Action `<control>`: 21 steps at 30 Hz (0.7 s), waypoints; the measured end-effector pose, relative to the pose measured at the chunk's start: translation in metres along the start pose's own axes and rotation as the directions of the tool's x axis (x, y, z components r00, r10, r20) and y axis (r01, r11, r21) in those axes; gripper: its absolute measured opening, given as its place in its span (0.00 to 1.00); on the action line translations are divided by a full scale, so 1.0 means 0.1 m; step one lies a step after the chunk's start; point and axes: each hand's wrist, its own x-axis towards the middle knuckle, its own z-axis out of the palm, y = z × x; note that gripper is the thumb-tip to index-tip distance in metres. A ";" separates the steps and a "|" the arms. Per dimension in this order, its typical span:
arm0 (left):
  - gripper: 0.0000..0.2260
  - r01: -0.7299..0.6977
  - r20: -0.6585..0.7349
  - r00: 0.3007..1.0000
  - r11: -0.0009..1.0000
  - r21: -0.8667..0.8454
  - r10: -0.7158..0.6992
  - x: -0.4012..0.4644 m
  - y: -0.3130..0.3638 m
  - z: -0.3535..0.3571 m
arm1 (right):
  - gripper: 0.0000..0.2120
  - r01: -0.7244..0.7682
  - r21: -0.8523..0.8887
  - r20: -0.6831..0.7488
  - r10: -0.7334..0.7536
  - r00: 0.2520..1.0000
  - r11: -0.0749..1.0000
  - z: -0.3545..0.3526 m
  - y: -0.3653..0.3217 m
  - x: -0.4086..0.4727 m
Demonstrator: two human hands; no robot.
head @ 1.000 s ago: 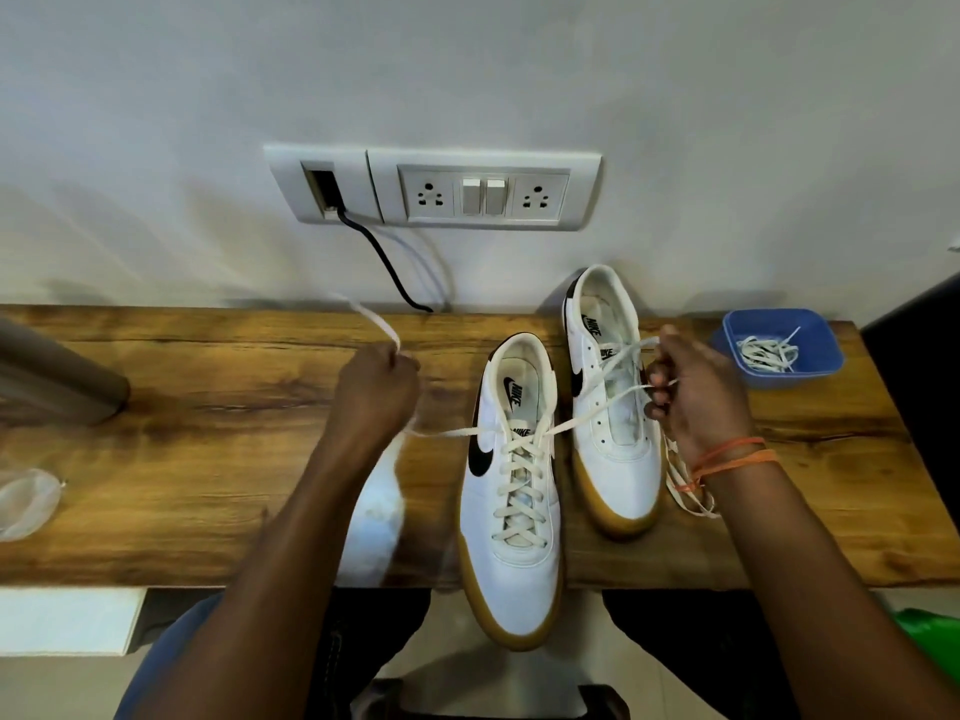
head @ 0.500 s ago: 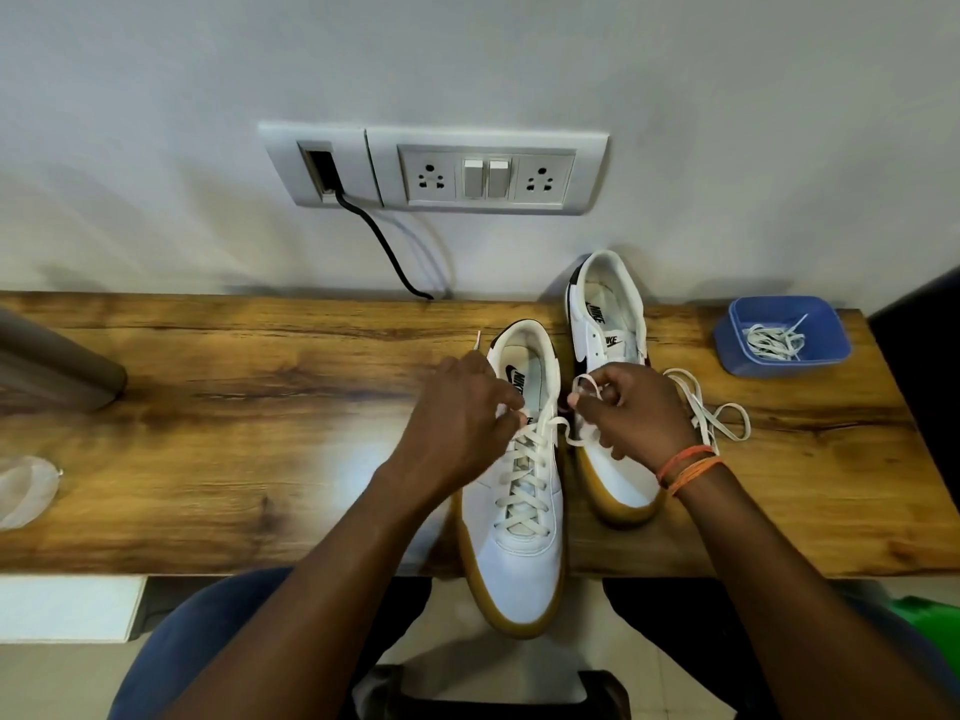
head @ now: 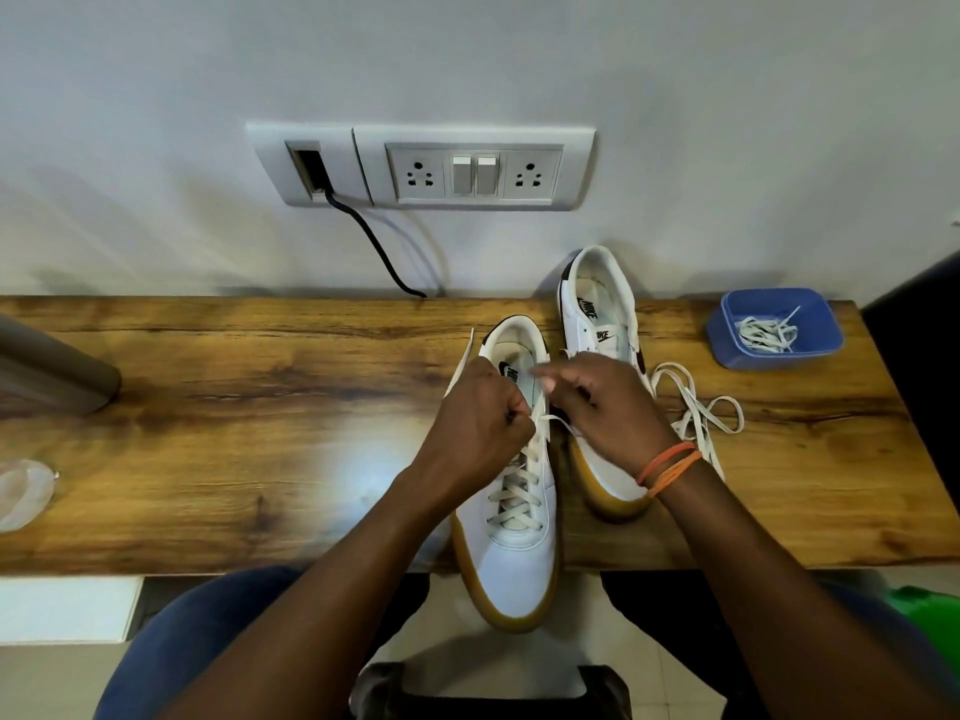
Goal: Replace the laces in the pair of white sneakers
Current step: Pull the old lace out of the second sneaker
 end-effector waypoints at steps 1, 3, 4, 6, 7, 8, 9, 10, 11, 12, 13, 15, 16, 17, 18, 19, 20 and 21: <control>0.04 0.004 0.004 1.000 1.000 0.007 -0.004 0.00 0.01 -0.01 | 0.11 0.050 -0.075 0.073 -0.044 0.996 0.996 0.03 0.01 -0.01; 0.05 0.001 0.010 1.000 1.000 0.026 -0.001 0.00 0.01 -0.03 | 0.10 0.088 -0.153 0.126 -0.069 0.990 0.984 0.03 0.01 -0.01; 0.04 -0.005 0.020 1.000 1.000 0.025 0.005 0.00 0.02 -0.07 | 0.09 0.089 -0.170 0.123 -0.068 0.990 0.981 0.02 0.01 0.00; 0.04 -0.014 0.085 0.996 0.999 0.035 0.011 -0.02 0.02 -0.16 | 0.09 0.061 -0.185 0.114 -0.040 0.993 0.981 0.00 0.02 0.00; 0.05 -0.023 0.146 0.989 0.998 0.059 0.014 -0.02 0.00 -0.22 | 0.09 0.041 -0.182 0.112 -0.021 0.993 0.982 0.00 0.01 0.01; 0.06 -0.033 0.213 0.977 0.995 0.095 0.012 -0.01 -0.02 -0.29 | 0.10 0.020 -0.182 0.109 0.000 0.994 0.983 0.00 0.01 0.02; 0.07 -0.037 0.278 0.961 0.991 0.127 0.000 -0.01 -0.05 -0.37 | 0.10 0.002 -0.183 0.108 0.018 0.994 0.983 0.01 0.02 0.03; 0.07 -0.024 0.334 0.942 0.987 0.157 -0.030 0.00 -0.08 -0.45 | 0.10 -0.015 -0.180 0.105 0.035 0.994 0.984 0.02 0.02 0.04; 0.07 -0.006 0.371 0.927 0.984 0.178 -0.062 -0.01 -0.11 -0.51 | 0.11 -0.030 -0.172 0.102 0.048 0.994 0.985 0.03 0.01 0.04; 0.07 0.008 0.376 0.923 0.981 0.194 -0.082 -0.02 -0.14 -0.54 | 0.11 -0.042 -0.166 0.100 0.060 0.993 0.985 0.04 0.00 0.04; 0.07 0.014 0.347 0.934 0.981 0.192 -0.081 -0.02 -0.16 -0.54 | 0.11 -0.059 -0.167 0.097 0.076 0.992 0.984 0.04 -0.01 0.04; 0.04 0.013 0.217 0.975 0.989 0.150 -0.046 -0.03 -0.15 -0.45 | 0.11 -0.091 -0.193 0.095 0.111 0.989 0.977 0.05 -0.06 0.05; 0.06 0.013 0.146 0.989 0.993 0.115 -0.030 -0.04 -0.11 -0.38 | 0.11 -0.104 -0.219 0.099 0.128 0.987 0.970 0.04 -0.08 0.05; 0.07 0.009 0.092 0.996 0.995 0.096 -0.018 -0.04 -0.08 -0.30 | 0.11 -0.113 -0.245 0.108 0.143 0.984 0.963 0.04 -0.10 0.05; 0.09 -0.014 0.067 0.998 0.992 0.127 0.005 -0.04 -0.06 -0.22 | 0.11 -0.122 -0.265 0.118 0.157 0.980 0.956 0.03 -0.12 0.05; 0.10 -0.051 0.065 0.997 0.978 0.203 0.038 -0.05 -0.05 -0.15 | 0.11 -0.131 -0.281 0.125 0.171 0.977 0.951 0.02 -0.14 0.04; 0.11 -0.086 0.085 0.994 0.954 0.286 0.064 -0.06 -0.04 -0.09 | 0.11 -0.138 -0.297 0.127 0.183 0.975 0.945 0.02 -0.15 0.03; 0.11 -0.104 0.096 0.992 0.940 0.324 0.076 -0.06 -0.04 -0.06 | 0.11 -0.145 -0.314 0.126 0.192 0.973 0.938 0.01 -0.16 0.02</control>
